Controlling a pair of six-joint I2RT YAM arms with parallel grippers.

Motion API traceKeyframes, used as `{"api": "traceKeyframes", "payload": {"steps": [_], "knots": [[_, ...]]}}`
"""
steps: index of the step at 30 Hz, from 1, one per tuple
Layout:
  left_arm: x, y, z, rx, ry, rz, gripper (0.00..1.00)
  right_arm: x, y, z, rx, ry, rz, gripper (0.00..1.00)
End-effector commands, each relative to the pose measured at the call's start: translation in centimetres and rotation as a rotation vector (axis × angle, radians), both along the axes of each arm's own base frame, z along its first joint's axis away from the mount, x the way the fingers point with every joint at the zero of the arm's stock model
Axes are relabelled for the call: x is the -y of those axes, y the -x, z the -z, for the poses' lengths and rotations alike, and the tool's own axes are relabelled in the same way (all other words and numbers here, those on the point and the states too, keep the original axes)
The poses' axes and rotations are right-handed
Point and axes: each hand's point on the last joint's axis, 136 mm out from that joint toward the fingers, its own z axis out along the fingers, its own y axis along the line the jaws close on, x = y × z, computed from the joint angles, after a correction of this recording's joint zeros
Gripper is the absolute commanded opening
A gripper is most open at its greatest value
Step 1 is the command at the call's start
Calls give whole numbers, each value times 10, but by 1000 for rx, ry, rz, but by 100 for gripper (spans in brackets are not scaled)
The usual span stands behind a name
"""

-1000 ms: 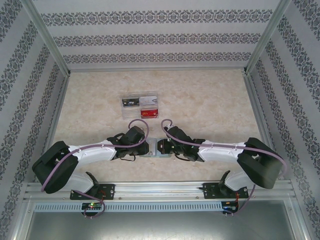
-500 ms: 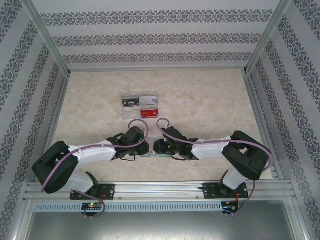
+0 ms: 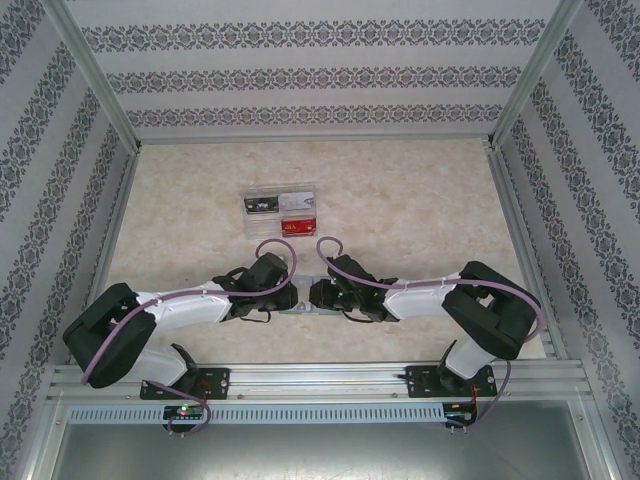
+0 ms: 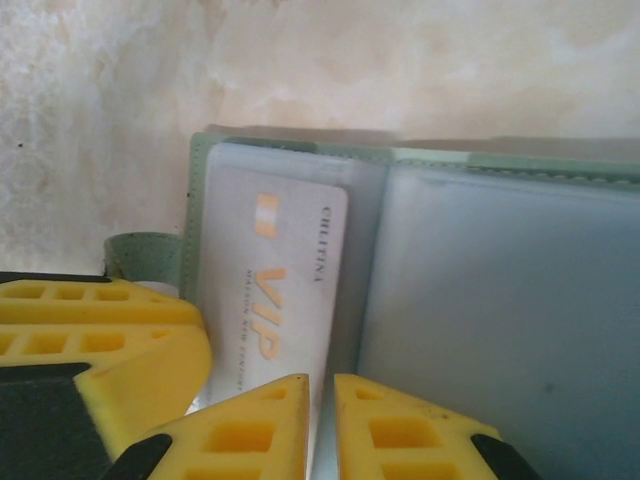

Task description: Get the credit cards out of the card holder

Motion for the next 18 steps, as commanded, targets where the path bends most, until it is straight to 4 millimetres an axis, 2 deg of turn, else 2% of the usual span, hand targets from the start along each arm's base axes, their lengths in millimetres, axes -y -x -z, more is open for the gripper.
{"api": "traceKeyframes", "payload": {"steps": [1, 18], "knots": [[-10, 6, 9, -28, -22, -21, 19, 4, -3, 9, -18, 12, 31, 16], [-7, 6, 10, -34, -9, -17, 19, -14, -1, 2, -26, -79, -14, 14]]}}
